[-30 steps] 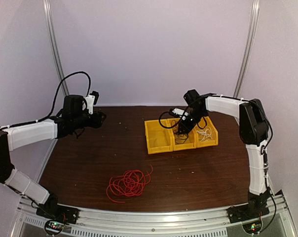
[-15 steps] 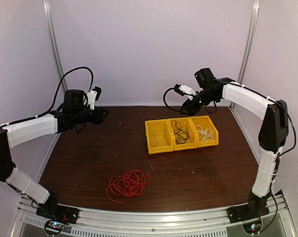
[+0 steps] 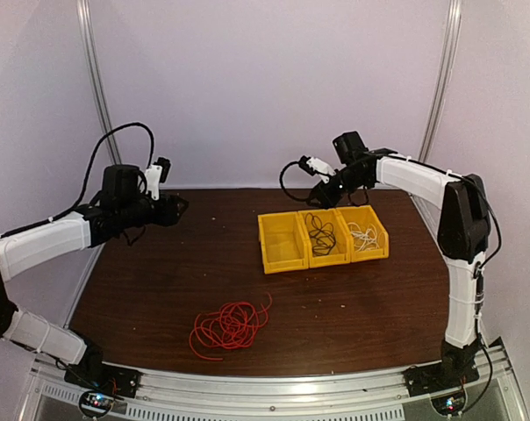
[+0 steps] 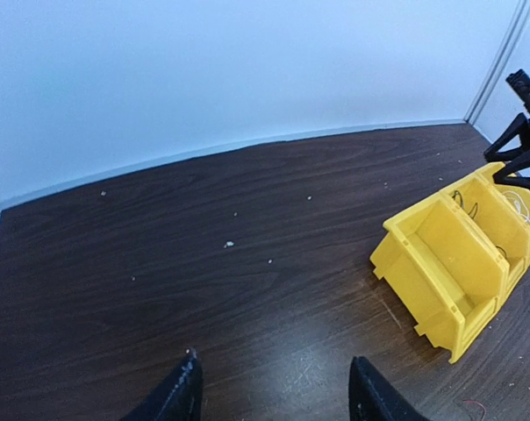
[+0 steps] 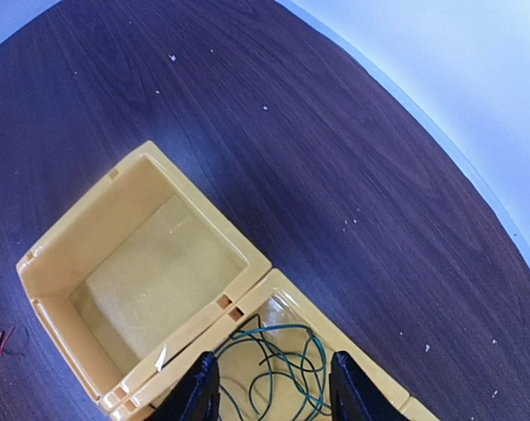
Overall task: Untangle the cables
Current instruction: Pick up one of the twisted cables from the tangled cable pile.
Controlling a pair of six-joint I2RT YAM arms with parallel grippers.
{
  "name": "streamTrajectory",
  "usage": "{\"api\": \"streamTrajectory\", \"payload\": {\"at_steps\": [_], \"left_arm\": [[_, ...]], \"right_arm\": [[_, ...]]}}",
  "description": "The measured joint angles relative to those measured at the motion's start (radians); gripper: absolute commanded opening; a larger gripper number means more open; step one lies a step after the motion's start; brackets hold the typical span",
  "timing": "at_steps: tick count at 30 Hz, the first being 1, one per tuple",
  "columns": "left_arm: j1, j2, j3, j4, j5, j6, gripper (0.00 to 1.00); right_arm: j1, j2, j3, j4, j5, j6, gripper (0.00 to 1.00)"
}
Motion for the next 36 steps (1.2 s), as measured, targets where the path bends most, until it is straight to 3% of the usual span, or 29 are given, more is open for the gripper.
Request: {"api": "streamTrajectory", "payload": {"at_steps": [9, 15, 22, 30, 36], "left_arm": [[0.001, -0.038, -0.103, -0.028, -0.085, -0.08, 0.6], [0.002, -0.076, -0.239, 0.009, 0.073, -0.091, 0.5], [-0.023, -0.082, -0.274, 0.0, 0.283, -0.077, 0.54], [-0.062, -0.143, -0.321, -0.021, 0.364, -0.082, 0.53], [-0.062, -0.126, -0.328, -0.017, 0.364, -0.138, 0.51]], "right_arm": [[0.133, -0.095, -0.135, 0.033, -0.151, -0.034, 0.44], [0.312, -0.212, -0.328, 0.019, -0.187, -0.133, 0.44], [0.417, -0.229, -0.448, -0.017, -0.161, -0.241, 0.44], [0.506, -0.191, -0.503, -0.01, -0.07, -0.309, 0.38], [0.475, -0.108, -0.462, 0.02, -0.051, -0.213, 0.38]]}}
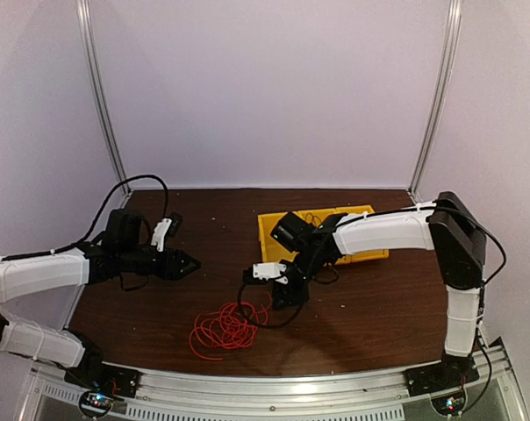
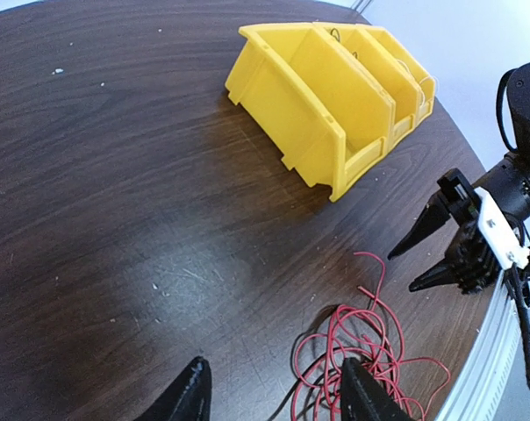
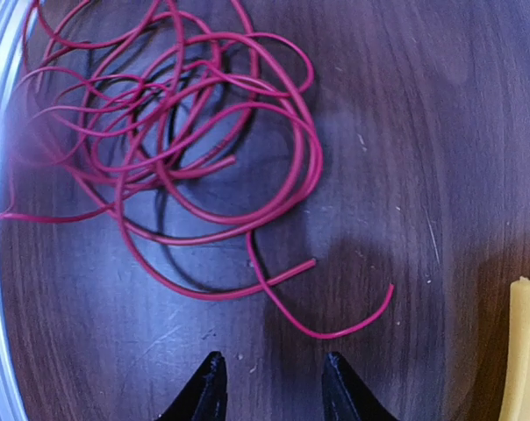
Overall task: Untangle the cables
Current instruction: Pick up one of the twisted cables from the tangled cable pile.
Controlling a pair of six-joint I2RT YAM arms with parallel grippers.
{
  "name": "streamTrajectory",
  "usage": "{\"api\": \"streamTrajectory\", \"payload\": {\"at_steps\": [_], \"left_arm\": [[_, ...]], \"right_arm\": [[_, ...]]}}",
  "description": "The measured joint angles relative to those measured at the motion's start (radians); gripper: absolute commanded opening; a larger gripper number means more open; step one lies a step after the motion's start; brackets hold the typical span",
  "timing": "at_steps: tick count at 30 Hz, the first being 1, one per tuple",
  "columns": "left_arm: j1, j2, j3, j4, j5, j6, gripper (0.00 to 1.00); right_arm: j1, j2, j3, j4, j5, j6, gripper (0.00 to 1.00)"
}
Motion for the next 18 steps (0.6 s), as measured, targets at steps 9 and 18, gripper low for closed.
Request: {"api": "streamTrajectory", "payload": {"at_steps": [9, 18], "left_arm": [[0.0, 0.005, -0.019, 0.039, -0.054, -0.042, 0.51], [0.0, 0.024, -0.019, 0.068, -0.069, -0.046, 0.5]], "right_arm": [[-0.035, 0.076, 0.009, 0.031, -0.074, 0.198, 0.41], [-0.046, 0.138, 0.066, 0.061, -0.175, 0.277, 0.26]]}}
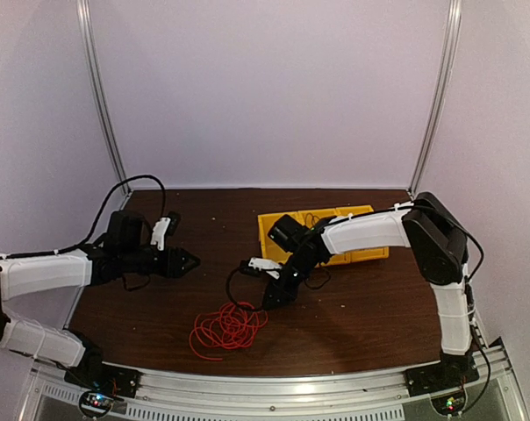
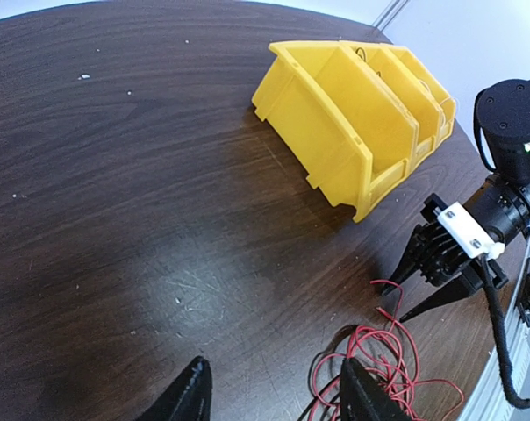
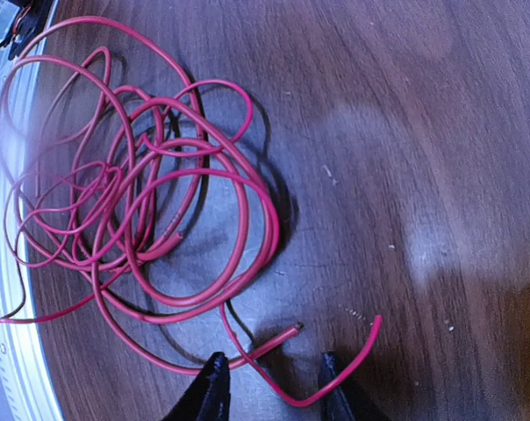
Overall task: Untangle the cables
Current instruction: Pick up one of the twisted cables from the tangled cable pile, then untie one of the twisted cables from the tangled cable pile.
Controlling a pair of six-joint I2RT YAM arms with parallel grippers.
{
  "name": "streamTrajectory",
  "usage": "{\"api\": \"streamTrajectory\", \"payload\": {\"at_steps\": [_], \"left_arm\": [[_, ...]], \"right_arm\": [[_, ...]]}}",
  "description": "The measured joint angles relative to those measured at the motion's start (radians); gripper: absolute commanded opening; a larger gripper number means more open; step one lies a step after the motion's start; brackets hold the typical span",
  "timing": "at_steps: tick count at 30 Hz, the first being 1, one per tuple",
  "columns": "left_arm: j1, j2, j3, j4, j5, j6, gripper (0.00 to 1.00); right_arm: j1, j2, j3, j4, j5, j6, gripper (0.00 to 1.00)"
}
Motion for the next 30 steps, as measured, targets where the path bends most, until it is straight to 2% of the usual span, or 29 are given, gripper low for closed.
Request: {"api": "streamTrajectory", "payload": {"at_steps": [4, 6, 9, 14, 23, 26, 30], "left_arm": [[0.0, 0.013, 0.0, 0.019, 0.01, 0.001, 0.48], [0.0, 0.018, -0.003, 0.044, 0.041, 0.008, 0.47], [-0.021, -0.004, -0.044, 0.135, 0.094, 0.039, 0.49], [-0.124, -0.067, -0.106, 0.257, 0.15, 0.095, 0.53], [-0.233, -0.068, -0.133, 0.441, 0.144, 0.134, 0.56], [-0.251, -0.024, -0.132, 0.532, 0.136, 0.133, 0.49], [-0.261, 0.104, -0.117, 0.619, 0.132, 0.126, 0.29]], "right_arm": [[-0.002, 0.014, 0.015, 0.003, -0.005, 0.019, 0.05], [-0.003, 0.014, 0.016, 0.0, -0.002, 0.023, 0.0], [-0.004, 0.013, 0.035, -0.013, 0.002, 0.017, 0.0], [-0.008, -0.019, 0.111, -0.053, -0.011, -0.007, 0.0], [-0.007, -0.105, 0.379, -0.153, -0.174, -0.05, 0.0], [-0.008, -0.112, 0.459, -0.175, -0.214, -0.056, 0.0], [-0.008, -0.112, 0.544, -0.202, -0.239, -0.066, 0.0]]}}
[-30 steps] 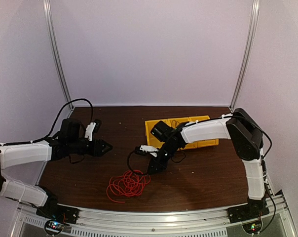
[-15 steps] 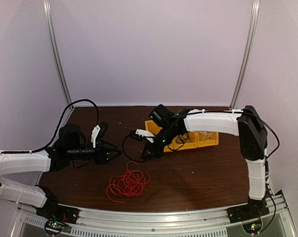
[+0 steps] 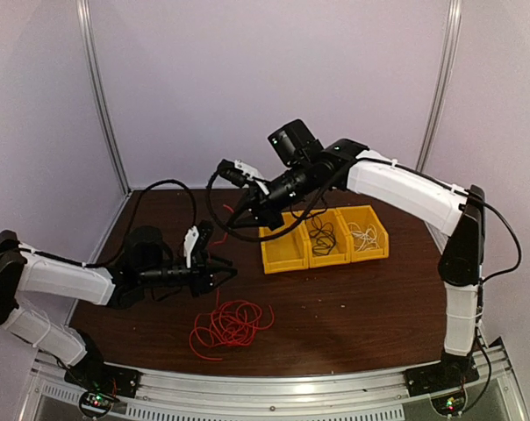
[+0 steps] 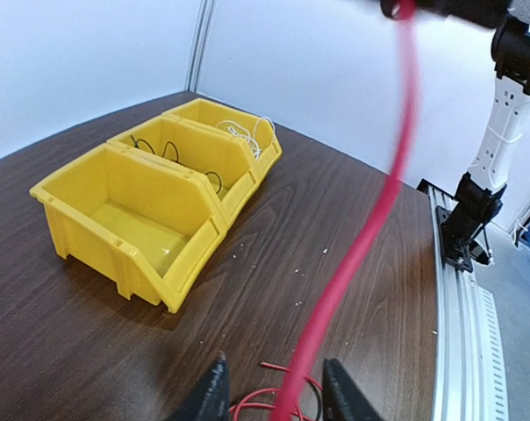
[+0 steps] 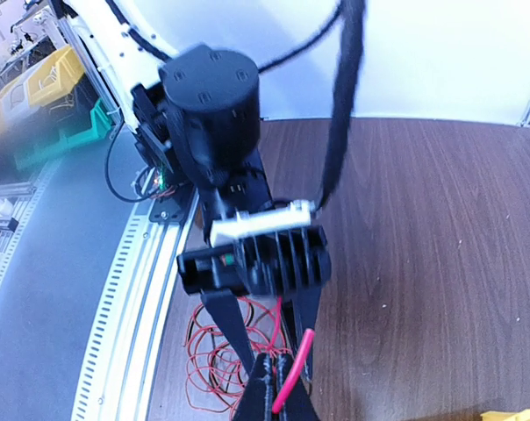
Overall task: Untangle the cables
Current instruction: Untie one of the twisted cables from the tangled cable pile.
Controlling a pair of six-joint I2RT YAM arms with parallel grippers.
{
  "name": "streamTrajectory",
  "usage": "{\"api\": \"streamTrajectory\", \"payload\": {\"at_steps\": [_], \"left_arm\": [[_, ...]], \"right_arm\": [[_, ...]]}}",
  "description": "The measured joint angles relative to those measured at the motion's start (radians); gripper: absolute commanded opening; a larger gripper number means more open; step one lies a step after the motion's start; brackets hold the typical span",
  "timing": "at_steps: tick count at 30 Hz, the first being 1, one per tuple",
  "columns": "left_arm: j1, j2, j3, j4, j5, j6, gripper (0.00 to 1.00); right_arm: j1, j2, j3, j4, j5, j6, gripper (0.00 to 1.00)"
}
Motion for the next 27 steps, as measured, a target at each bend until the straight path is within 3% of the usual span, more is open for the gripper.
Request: {"api": "streamTrajectory", "payload": {"at_steps": [13, 19, 27], "left_arm": [[-0.048, 0.302, 0.014, 0.203, -0.086, -0.024, 0.24], [-0.048, 0.364, 0.018, 0.2, -0.14, -0.036, 0.24], [-0.048, 0.418, 0.119, 0.078, -0.187, -0.035, 0.23]], "right_arm": [[-0.019, -0.036, 0.26, -0.105, 0.02, -0.109, 0.0], [-0.153, -0.1, 0.368, -0.101, 0.016, -0.126, 0.0], [-0.33, -0.212, 0.434, -0.075, -0.035, -0.08, 0.0]]}}
